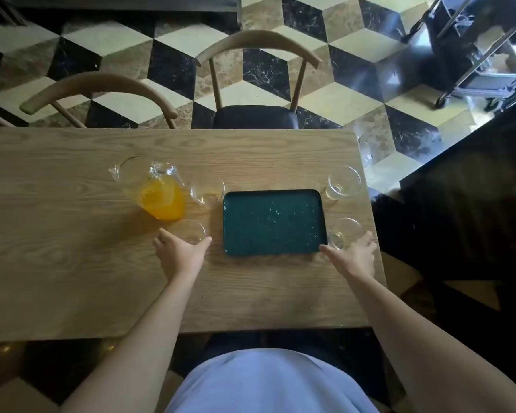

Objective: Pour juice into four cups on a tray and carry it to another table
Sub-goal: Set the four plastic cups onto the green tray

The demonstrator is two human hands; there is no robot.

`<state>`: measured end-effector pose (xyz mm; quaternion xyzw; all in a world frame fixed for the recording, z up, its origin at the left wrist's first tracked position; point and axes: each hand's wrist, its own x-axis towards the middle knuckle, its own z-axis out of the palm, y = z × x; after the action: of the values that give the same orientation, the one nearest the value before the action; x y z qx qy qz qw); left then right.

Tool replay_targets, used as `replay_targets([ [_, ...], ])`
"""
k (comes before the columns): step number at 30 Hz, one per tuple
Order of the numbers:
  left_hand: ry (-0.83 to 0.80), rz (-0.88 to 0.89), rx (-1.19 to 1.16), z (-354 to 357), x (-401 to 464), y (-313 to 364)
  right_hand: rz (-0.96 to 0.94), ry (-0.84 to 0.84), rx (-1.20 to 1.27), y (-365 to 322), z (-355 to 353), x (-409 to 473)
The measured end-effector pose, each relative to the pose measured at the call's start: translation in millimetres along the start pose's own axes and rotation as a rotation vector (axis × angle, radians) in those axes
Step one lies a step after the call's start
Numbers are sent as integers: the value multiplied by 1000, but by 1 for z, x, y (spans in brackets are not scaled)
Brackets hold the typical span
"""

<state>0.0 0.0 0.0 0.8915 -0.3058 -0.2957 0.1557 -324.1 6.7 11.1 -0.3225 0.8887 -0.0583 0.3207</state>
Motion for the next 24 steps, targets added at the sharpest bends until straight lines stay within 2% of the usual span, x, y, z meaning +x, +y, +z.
replay_targets([
  [6,25,39,86,9,9,3,-122,33,-126,1,-3,18],
  [16,86,43,109,17,5,7,-231,58,-137,-4,-15,39],
  [18,165,168,75,17,-8,11,-285,116,-141,-7,-18,39],
  [20,236,371,5,20,-25,18,-383,167,-108,-13,-17,36],
  [24,230,646,-102,37,-53,49,-599,155,-4,-39,-8,25],
])
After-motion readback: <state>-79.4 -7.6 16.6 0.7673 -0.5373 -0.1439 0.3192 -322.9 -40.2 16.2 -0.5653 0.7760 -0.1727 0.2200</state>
